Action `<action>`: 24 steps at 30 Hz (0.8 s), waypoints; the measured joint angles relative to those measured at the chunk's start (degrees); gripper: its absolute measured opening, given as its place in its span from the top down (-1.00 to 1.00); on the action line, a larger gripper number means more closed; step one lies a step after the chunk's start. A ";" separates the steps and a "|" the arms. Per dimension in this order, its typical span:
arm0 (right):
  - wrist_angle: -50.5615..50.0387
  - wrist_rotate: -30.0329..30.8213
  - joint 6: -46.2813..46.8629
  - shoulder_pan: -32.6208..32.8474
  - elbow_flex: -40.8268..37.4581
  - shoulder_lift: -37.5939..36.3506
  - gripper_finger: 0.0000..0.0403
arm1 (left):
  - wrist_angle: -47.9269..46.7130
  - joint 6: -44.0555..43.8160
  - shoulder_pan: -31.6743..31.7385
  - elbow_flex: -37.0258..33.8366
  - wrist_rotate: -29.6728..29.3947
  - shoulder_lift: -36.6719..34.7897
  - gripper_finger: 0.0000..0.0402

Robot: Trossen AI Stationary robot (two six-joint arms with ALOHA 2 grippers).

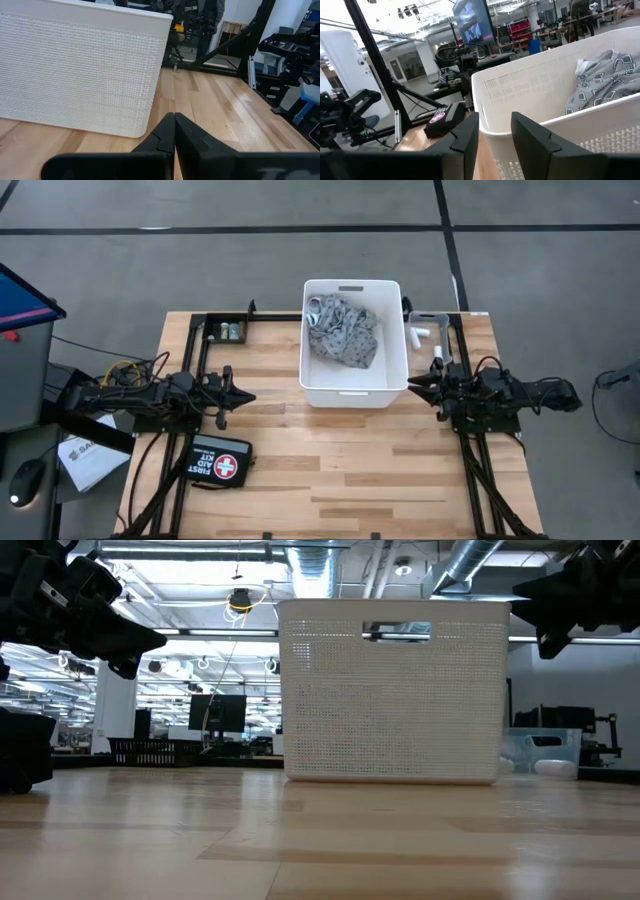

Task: Pick & place medical supplies in basket/bin
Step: Return to Home Position

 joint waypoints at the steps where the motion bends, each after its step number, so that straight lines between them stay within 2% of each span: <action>1: 0.03 -0.02 -0.02 0.00 -0.03 0.00 0.44 | 0.00 0.02 0.00 0.00 0.00 0.00 1.00; 11: 4.66 -2.10 -1.14 0.29 -0.66 0.00 0.47 | 0.00 0.00 0.00 0.00 0.02 0.00 1.00; 18: 8.15 -7.31 5.16 5.85 -0.77 0.00 0.51 | 0.00 0.02 0.00 0.00 0.02 0.00 1.00; 24: 5.78 -7.56 9.97 10.82 -0.66 0.02 0.54 | 0.00 0.01 0.00 0.00 0.01 0.00 1.00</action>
